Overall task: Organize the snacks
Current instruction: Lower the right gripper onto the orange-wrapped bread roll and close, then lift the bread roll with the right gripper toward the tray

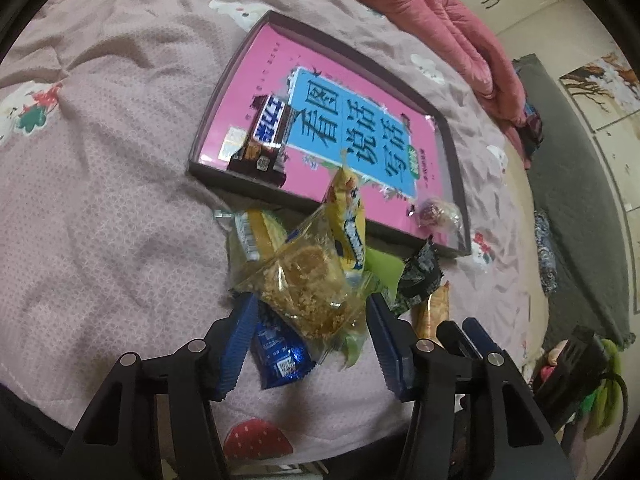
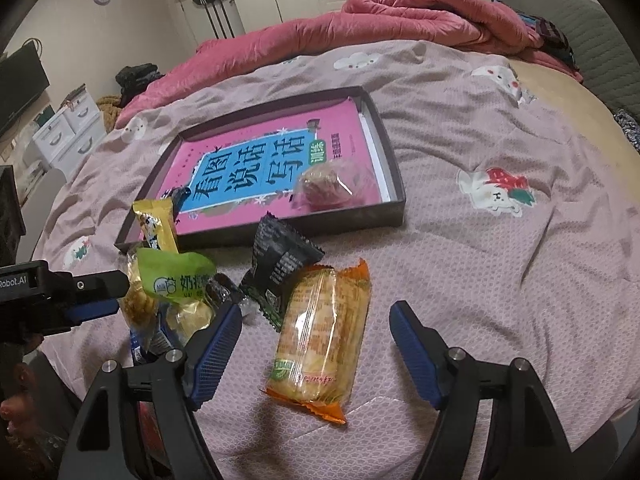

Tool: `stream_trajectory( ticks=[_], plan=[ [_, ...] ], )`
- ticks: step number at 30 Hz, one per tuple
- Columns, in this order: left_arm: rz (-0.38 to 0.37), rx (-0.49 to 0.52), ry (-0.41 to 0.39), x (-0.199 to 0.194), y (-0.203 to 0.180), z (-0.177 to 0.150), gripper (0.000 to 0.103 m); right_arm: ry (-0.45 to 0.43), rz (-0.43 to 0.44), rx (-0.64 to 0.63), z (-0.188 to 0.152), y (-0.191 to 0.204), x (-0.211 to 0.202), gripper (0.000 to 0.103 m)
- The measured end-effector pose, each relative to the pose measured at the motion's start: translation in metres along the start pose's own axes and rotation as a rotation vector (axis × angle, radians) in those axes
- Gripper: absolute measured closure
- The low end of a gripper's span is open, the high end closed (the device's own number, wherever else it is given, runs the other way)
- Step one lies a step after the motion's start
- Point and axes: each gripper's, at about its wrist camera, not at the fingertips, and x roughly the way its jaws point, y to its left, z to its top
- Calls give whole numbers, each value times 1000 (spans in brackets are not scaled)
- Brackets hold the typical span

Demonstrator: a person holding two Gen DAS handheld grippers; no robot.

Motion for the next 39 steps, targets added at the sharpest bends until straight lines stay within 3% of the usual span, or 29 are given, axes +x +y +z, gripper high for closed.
stream_trajectory(
  ticks=[10,23,28,30,31,39],
  plan=[
    [10,-83,26,15,5,3,46,24,3,21,0,-5,8,27],
    [62,-5,-4,25,-11,12,52,68,-9,44,0,-10,26,27],
    [53,18,-8,24,-9,11,52,108,-60,-9,-5,-6,35,41],
    [52,33,-11,22,-7,9,53,97,-96,-40,-6,-6,32,57],
    [51,33,-9,21,-5,8,53,94,-110,-52,-6,-6,32,60],
    [61,30,-15,16,5,7,53,85,-102,-75,-5,-10,36,67]
  ],
)
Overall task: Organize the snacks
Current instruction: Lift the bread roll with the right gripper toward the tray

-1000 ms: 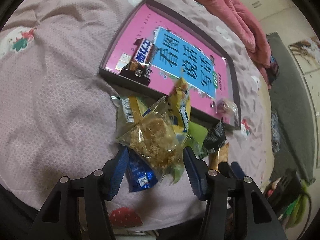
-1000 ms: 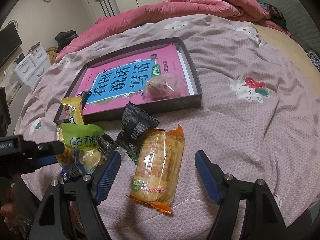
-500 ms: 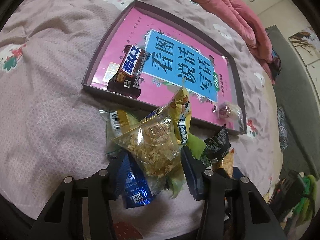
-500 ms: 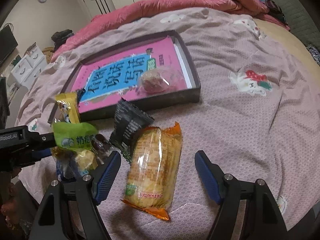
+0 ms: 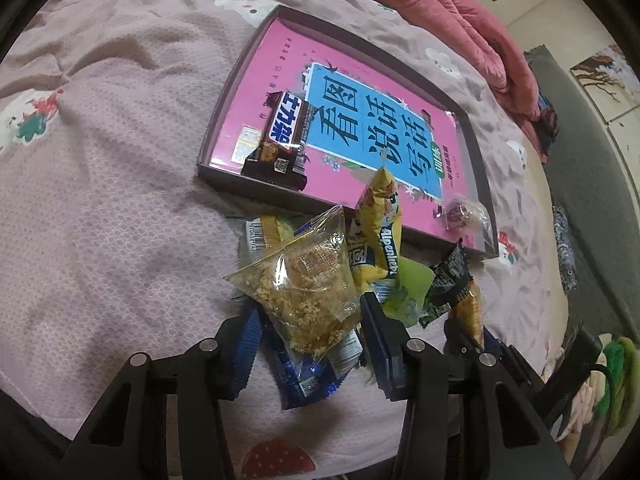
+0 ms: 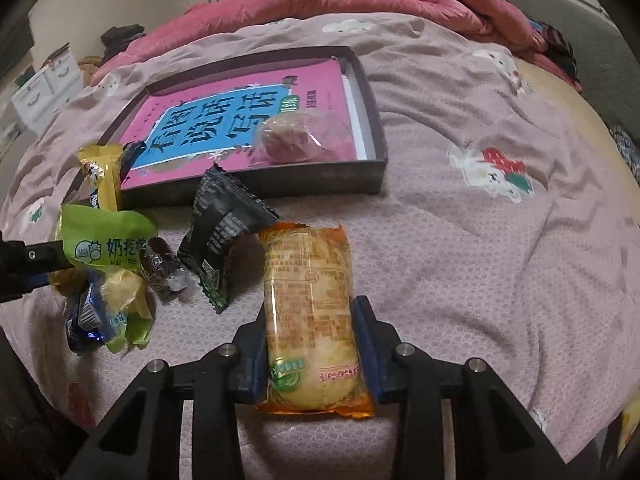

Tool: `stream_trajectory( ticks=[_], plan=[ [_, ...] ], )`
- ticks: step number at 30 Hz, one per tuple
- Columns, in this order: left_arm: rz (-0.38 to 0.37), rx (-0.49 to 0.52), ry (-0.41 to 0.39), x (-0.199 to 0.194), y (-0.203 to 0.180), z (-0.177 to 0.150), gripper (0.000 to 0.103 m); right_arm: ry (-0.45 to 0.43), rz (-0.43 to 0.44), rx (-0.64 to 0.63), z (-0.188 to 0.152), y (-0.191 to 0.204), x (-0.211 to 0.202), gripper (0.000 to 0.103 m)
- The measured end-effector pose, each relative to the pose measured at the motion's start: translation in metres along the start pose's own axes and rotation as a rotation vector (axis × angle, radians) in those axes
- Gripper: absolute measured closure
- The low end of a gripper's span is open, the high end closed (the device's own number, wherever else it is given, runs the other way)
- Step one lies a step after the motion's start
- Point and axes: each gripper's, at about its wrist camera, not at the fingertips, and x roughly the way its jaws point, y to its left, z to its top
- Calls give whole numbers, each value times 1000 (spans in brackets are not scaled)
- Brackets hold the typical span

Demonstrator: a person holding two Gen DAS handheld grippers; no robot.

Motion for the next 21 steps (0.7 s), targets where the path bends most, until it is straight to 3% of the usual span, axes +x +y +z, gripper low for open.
stream_trajectory(
  ticks=[9,21],
  plan=[
    [10,23,-21,-9,9,-2,55,-105,69,121,2,-24,-26,68],
    [37,94,-88,-32,3,-1,55,-269,110,52,13,-8,-61,68]
  ],
)
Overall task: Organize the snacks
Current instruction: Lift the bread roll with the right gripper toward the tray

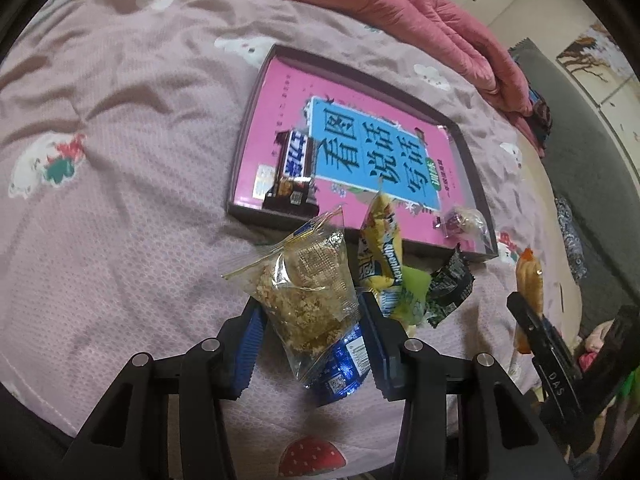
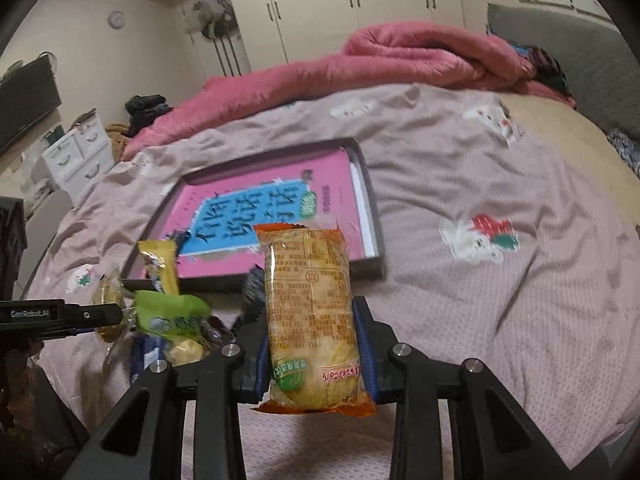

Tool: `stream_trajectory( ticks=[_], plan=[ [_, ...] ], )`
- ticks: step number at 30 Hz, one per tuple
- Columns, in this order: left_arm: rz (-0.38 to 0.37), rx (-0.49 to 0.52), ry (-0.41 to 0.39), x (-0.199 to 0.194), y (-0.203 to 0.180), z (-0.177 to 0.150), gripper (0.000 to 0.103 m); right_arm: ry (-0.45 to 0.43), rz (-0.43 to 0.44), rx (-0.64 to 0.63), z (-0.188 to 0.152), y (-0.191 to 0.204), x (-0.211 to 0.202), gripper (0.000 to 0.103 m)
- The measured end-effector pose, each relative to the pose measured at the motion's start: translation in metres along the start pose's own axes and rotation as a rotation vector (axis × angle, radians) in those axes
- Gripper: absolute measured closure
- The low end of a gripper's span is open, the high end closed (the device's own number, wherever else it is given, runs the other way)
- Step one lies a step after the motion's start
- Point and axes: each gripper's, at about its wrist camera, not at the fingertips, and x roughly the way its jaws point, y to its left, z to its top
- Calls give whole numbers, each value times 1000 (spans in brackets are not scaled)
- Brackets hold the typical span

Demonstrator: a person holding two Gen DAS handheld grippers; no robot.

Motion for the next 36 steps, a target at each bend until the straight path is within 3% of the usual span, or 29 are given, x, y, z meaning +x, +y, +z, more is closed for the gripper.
stream_trajectory(
  ticks=[36],
  plan=[
    [46,93,-145,-27,-8,30,55,-89,85,-32,32,27,-1,68]
  ],
)
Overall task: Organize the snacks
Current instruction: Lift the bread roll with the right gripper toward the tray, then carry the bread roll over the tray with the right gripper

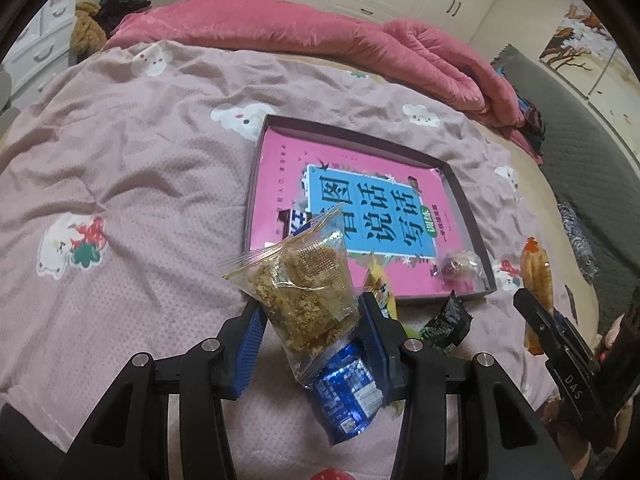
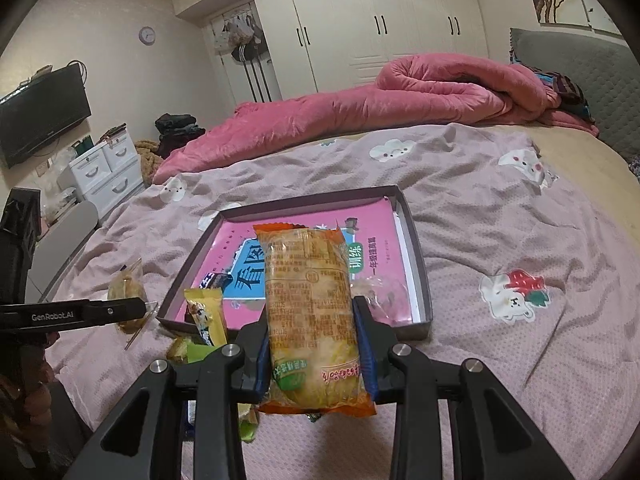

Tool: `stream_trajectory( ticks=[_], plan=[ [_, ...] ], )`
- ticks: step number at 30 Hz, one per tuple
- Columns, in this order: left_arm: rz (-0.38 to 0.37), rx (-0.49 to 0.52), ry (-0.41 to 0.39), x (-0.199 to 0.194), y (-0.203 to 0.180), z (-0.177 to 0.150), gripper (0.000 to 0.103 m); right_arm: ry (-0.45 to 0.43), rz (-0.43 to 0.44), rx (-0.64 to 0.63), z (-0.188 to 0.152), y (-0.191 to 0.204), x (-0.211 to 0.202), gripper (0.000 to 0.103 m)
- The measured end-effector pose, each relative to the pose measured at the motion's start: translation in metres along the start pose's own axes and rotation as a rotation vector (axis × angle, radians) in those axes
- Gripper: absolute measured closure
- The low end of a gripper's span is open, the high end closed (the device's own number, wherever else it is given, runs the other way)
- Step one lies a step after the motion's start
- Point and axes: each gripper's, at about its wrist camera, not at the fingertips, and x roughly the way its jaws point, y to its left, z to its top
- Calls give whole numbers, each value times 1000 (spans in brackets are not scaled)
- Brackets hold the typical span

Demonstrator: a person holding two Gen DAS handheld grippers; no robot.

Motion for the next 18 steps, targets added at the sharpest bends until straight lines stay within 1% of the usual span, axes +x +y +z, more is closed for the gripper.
stream_trajectory(
  ticks=[9,18],
  plan=[
    [-14,31,-21,4,-7,14,55,2,9,-16,10,14,11,68],
    [-13,19,-14,14,0,20,55,20,34,-17,15,24,29,68]
  ],
)
